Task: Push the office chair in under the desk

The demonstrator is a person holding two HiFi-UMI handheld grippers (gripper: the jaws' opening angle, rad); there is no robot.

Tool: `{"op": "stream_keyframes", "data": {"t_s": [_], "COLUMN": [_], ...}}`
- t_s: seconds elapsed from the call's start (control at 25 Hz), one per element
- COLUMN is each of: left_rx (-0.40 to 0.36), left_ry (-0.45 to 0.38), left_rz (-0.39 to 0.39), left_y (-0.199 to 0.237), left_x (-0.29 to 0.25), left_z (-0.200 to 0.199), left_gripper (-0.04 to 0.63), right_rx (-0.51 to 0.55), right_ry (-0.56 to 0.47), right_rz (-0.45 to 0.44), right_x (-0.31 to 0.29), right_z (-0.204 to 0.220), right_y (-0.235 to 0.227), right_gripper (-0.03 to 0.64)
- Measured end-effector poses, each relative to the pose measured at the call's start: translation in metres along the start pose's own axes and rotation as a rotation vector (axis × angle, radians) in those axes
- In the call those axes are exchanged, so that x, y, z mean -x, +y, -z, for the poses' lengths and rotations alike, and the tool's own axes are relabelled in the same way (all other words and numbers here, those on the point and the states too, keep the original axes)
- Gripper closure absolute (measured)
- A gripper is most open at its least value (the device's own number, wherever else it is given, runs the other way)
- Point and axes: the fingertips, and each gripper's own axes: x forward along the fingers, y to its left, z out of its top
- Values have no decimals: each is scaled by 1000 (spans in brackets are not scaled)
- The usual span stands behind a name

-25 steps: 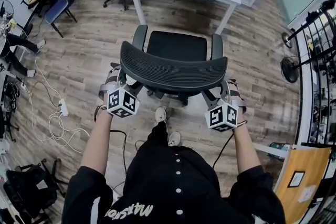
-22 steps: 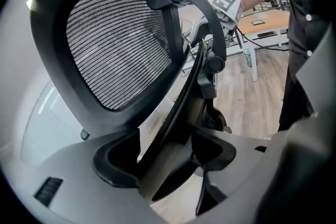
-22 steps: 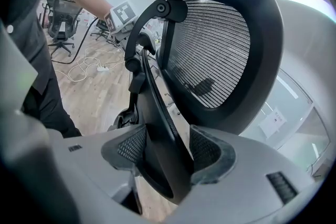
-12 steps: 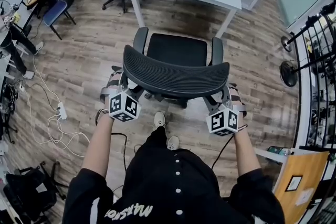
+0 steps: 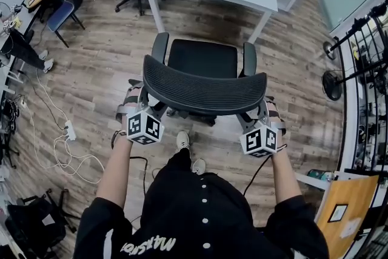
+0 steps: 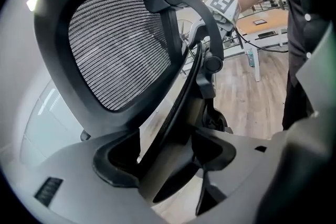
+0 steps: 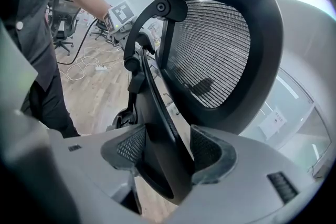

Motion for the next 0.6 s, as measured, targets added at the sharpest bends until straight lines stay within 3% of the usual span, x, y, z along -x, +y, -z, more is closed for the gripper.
{"op": "stream_keyframes", "data": {"t_s": [0.6], "left_rx": [11], "left_ry": [12], "left_rz": [1], "left_y": [14], "left_x": [-15], "left_z": [0], "left_gripper": [275], "right_rx": [10], "right_ry": [-11], "right_rz": [-5], "right_x": [-17], "right_z": [1], "right_y": [-18], "right_gripper": [333]}}
